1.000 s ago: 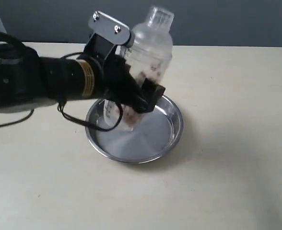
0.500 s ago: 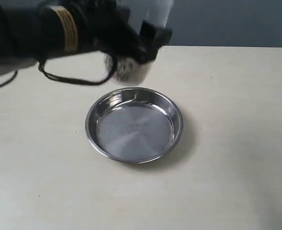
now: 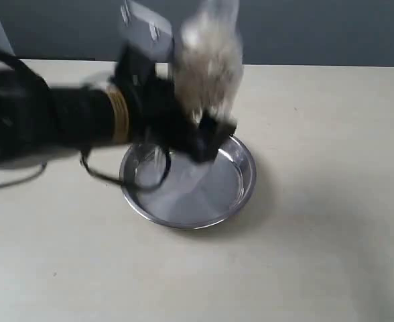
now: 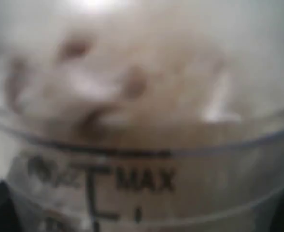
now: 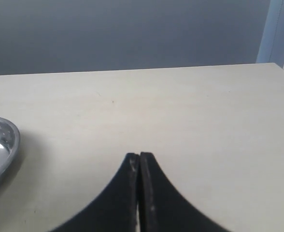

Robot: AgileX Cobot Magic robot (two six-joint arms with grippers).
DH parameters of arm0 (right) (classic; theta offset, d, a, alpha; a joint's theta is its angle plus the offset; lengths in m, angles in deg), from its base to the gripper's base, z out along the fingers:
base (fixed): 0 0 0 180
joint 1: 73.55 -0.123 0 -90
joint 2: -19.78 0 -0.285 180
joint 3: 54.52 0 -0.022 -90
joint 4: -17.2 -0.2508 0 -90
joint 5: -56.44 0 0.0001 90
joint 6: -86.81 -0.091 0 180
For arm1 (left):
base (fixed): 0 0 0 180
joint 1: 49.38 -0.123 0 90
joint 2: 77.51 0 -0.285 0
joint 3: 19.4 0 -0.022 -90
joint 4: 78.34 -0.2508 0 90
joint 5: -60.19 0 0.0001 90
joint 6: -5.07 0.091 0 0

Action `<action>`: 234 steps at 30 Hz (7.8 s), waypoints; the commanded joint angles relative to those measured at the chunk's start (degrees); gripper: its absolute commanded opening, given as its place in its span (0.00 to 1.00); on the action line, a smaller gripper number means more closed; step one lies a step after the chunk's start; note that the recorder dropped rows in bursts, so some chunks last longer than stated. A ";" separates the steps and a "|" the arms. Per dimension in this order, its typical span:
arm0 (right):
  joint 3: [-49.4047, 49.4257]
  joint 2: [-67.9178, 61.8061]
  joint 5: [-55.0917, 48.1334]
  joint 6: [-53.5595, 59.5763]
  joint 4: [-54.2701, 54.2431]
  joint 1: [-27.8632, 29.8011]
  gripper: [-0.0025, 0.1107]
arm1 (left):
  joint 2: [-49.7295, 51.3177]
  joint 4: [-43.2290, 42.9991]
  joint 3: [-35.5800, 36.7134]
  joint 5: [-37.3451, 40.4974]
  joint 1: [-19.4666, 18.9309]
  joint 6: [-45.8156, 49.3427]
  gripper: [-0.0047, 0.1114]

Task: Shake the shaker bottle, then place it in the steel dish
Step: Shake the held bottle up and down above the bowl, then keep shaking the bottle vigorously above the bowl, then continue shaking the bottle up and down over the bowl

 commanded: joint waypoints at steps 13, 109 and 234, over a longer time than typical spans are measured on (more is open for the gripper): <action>0.12 0.25 0.45 0.00 0.26 -0.01 0.02 | -2.03 41.77 -0.52 -0.08 -7.12 24.18 0.04; 0.12 0.25 0.46 0.00 0.10 -0.01 0.02 | -4.69 27.54 5.11 -4.89 0.32 25.71 0.04; 0.12 0.25 0.46 0.00 0.10 -0.01 0.02 | -3.22 31.09 0.04 -9.33 1.84 29.26 0.04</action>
